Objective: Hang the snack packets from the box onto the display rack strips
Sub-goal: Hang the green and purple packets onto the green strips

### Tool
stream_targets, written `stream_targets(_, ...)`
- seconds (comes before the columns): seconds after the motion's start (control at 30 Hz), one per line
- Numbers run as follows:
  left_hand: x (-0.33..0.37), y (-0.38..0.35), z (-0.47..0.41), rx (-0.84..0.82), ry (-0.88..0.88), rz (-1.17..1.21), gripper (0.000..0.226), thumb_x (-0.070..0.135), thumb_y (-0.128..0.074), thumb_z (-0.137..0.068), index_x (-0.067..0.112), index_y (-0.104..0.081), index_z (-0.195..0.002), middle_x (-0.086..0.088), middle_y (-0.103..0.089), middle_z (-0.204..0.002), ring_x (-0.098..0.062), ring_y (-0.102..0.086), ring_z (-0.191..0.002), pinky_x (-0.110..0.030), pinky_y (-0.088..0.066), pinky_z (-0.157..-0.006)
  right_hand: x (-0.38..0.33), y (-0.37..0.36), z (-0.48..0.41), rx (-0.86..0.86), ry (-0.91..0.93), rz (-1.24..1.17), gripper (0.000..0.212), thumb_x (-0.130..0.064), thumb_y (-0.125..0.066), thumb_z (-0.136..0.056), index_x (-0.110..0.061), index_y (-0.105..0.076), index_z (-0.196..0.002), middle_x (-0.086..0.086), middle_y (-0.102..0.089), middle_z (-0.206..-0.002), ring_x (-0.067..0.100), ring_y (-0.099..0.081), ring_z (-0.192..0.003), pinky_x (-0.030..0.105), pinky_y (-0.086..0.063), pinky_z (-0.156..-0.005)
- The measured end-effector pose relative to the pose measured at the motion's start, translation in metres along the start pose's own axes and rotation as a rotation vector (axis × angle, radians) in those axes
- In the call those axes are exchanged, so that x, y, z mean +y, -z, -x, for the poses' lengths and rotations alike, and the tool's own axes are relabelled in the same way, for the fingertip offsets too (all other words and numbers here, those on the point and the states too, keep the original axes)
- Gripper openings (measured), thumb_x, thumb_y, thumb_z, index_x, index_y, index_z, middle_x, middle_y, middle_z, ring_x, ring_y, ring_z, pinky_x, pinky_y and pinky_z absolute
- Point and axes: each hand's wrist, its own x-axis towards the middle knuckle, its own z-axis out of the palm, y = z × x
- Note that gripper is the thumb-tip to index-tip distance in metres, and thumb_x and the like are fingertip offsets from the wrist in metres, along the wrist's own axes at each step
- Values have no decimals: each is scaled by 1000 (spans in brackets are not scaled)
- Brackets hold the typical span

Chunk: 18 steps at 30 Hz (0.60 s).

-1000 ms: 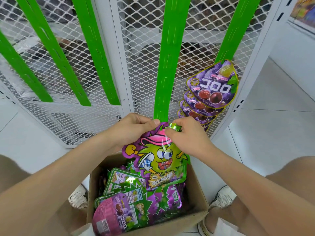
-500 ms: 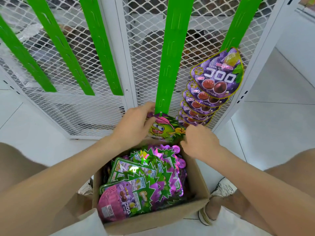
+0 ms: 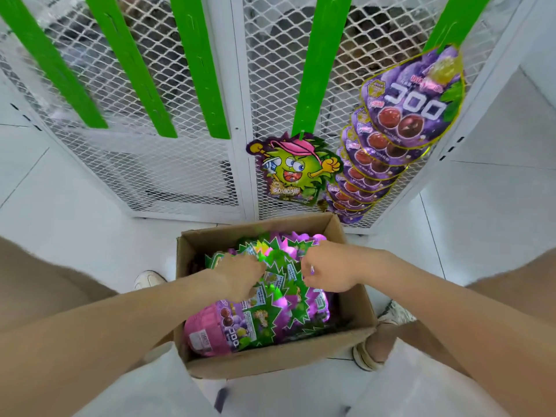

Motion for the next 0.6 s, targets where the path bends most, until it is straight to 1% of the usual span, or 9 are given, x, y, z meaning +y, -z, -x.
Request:
stream_targets(0.1,-7,4,-7,55,0,120,26,20,-76,-95,16,-67,-119,-7,-68,-115,-29,-65,-109,-43,-49,-88,2,1,4,-17,-26,-6,42,-24,-50,-104,7,-59,-77,22,-52,-66,33,-44,-61,51,-53,-69)
stream_targets(0.17,-11,16,-8,34,-21,254,27,30,-78,-94,16,-69,-115,-6,-70,-111,-27,-66,-103,-39,-54,-87,4,2,4,-23,-66,-28,42,-17,-48,-106,-3,-47,-66,10,-39,-58,29,-36,-58,52,-47,-66)
stream_targets(0.23,-16,32,-7,58,-66,310,24,37,-78,-92,22,-66,-105,0,-68,-105,-22,-64,-96,-39,-53,-85,2,6,6,-28,-119,-95,41,-14,-47,-104,-7,-46,-64,10,-42,-59,40,-41,-61,47,-44,-63)
stream_targets(0.27,-18,40,-6,84,-90,336,19,36,-79,-92,25,-64,-99,5,-67,-99,-19,-63,-93,-40,-53,-84,2,8,8,-8,-154,-153,40,-16,-48,-104,-6,-53,-66,11,-54,-62,43,-54,-65,41,-50,-64)
stream_targets(0.3,-21,47,-5,117,-108,381,17,32,-79,-91,27,-63,-93,9,-65,-93,-18,-63,-91,-41,-54,-84,1,10,9,14,-186,-230,40,-19,-49,-105,-3,-65,-73,11,-68,-70,36,-68,-69,38,-59,-67)
stream_targets(0.37,-24,60,0,202,-115,494,17,24,-79,-92,27,-63,-90,15,-64,-88,-18,-66,-94,-43,-55,-88,0,12,10,38,-229,-450,38,-22,-51,-107,5,-75,-95,13,-79,-87,26,-78,-77,38,-66,-74)
stream_targets(0.47,-24,75,9,368,-90,608,12,22,-80,-91,24,-68,-90,12,-69,-89,-17,-71,-97,-44,-57,-93,-3,14,9,131,-268,-684,44,-30,-55,-107,8,-58,-129,19,-79,-94,29,-79,-80,38,-66,-74)
stream_targets(0.53,-15,83,17,477,-47,695,10,21,-82,-90,21,-72,-89,9,-73,-82,-15,-73,-85,-38,-59,-81,-7,16,8,157,-283,-934,66,-43,-54,-105,-8,-32,-157,25,-76,-103,32,-79,-83,40,-65,-77)
stream_targets(0.6,2,89,28,513,-74,866,12,15,-84,-88,13,-73,-87,5,-75,-71,-9,-69,-62,-25,-54,-59,-14,20,8,237,-252,-1124,66,-53,-59,-100,-14,-42,-151,20,-74,-105,30,-79,-84,47,-64,-86)
